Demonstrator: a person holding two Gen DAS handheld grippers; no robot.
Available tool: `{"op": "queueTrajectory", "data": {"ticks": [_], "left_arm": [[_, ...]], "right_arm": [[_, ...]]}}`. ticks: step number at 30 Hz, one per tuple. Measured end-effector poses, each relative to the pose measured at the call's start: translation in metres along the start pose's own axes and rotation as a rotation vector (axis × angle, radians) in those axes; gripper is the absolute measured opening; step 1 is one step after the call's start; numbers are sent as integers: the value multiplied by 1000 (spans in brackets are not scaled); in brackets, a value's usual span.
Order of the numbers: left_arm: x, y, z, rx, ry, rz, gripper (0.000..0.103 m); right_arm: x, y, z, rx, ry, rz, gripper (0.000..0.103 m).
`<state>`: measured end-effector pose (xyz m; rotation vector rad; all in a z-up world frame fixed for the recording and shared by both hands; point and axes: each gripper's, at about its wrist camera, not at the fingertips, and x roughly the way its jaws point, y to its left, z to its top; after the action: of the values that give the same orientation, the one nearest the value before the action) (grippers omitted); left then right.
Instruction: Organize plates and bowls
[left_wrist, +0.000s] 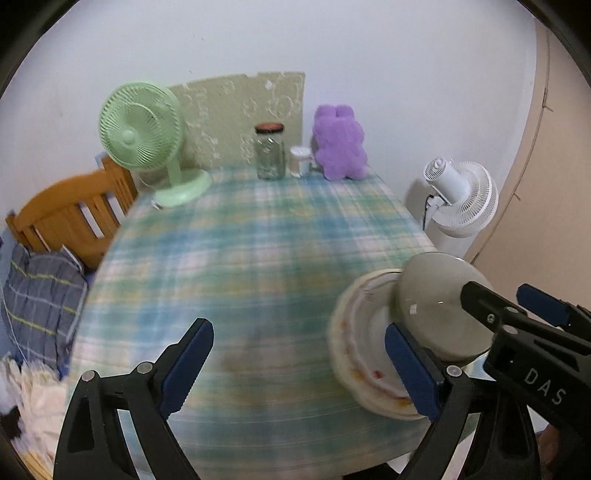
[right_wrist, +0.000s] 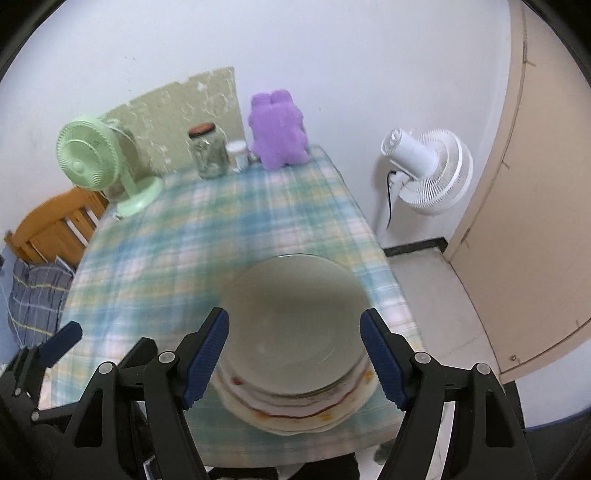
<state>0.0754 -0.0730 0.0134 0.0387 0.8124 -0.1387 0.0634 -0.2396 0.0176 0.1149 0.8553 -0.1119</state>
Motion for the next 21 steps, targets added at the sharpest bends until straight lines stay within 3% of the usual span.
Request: {"op": "queueTrajectory", "data": {"ticks": [6,11,15,21], "left_arm": [[-20,49,-19,12,-73,62,95],[-30,80,-45,-30,-135,122,99],[-35,95,-68,-60,-174,129,100],[-42,97,-94,-29,-218,138,103]], "right_arm": [[-17,41,-24,8,-70,15,77],[-22,67,-48,-26,-110,32,84],[-21,81,-69,-65,-158,43,86],[-16,93,-97,-86,-200,62,86]]}}
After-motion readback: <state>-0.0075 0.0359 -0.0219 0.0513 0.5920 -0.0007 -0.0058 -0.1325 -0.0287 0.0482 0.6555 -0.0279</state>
